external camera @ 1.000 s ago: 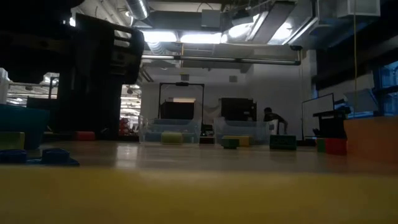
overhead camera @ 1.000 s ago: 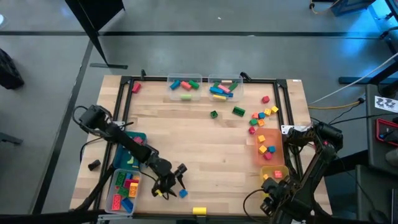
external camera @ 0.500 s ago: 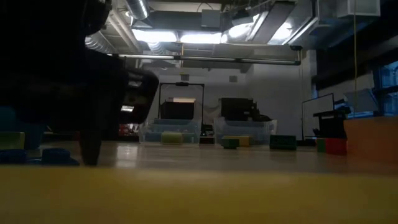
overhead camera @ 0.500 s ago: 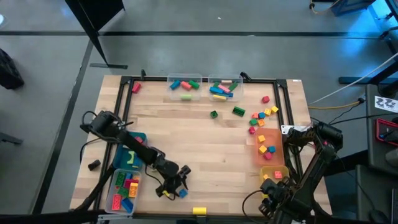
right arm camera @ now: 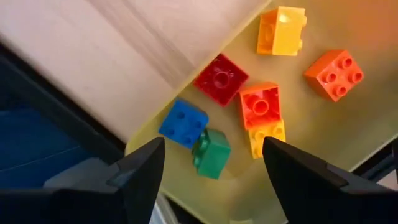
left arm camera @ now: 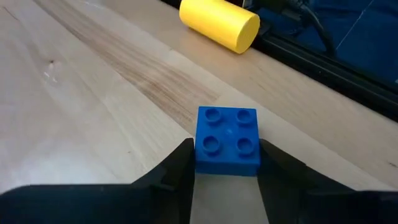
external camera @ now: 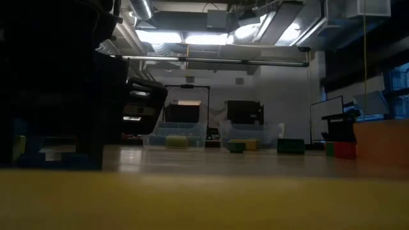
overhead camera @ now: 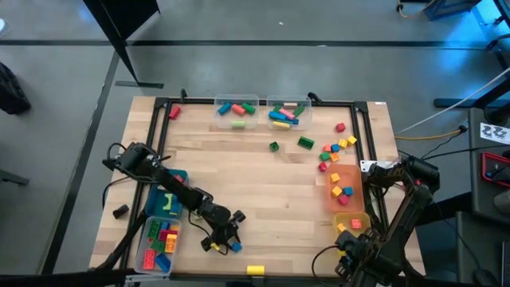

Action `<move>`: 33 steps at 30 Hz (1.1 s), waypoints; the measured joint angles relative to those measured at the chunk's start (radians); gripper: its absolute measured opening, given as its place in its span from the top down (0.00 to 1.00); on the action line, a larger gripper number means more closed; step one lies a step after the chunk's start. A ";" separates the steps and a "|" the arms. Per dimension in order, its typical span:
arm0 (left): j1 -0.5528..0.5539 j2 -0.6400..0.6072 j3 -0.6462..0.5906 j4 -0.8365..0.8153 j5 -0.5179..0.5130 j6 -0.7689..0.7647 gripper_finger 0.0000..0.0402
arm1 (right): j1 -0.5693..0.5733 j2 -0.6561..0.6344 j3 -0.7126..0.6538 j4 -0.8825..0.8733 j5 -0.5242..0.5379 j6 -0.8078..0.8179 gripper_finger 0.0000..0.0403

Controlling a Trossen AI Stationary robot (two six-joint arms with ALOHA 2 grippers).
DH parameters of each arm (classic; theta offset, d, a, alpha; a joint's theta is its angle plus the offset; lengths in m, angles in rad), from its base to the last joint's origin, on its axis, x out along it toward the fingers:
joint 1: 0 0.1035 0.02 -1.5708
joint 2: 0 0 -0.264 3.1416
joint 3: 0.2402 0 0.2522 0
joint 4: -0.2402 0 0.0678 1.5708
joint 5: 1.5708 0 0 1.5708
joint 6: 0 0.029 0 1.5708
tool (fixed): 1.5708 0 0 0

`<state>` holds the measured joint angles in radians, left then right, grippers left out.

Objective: Sort blocks by size
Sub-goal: Put the blue game piece into the yellow bin

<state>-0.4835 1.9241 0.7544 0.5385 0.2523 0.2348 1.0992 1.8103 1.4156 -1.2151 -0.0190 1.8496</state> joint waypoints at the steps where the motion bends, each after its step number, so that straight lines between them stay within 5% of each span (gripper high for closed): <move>1: 0.000 0.000 0.000 0.002 0.000 0.000 0.70 | 0.000 0.000 0.012 -0.006 0.008 0.000 0.33; 6: 0.019 -0.002 0.000 0.083 0.000 -0.013 0.70 | 0.000 -0.001 0.062 -0.020 0.181 -0.016 0.33; 12: 0.093 -0.002 0.036 0.107 0.009 -0.042 0.69 | -0.004 0.005 0.065 -0.002 0.629 -0.079 0.33; 15: 0.141 -0.002 0.064 0.106 0.015 -0.004 0.68 | -0.031 0.006 0.063 0.008 0.767 -0.077 0.33; 25: 0.269 -0.002 0.249 0.104 -0.007 0.142 0.68 | -0.252 0.007 0.065 0.138 0.822 -0.070 0.33; 33: 0.286 -0.003 0.330 0.100 -0.140 0.290 0.68 | -0.352 -0.043 0.088 0.019 0.788 -0.079 0.33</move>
<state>-0.1970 1.9213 1.0841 0.6382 0.1122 0.5244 0.7469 1.7669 1.5040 -1.1960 0.7689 1.7704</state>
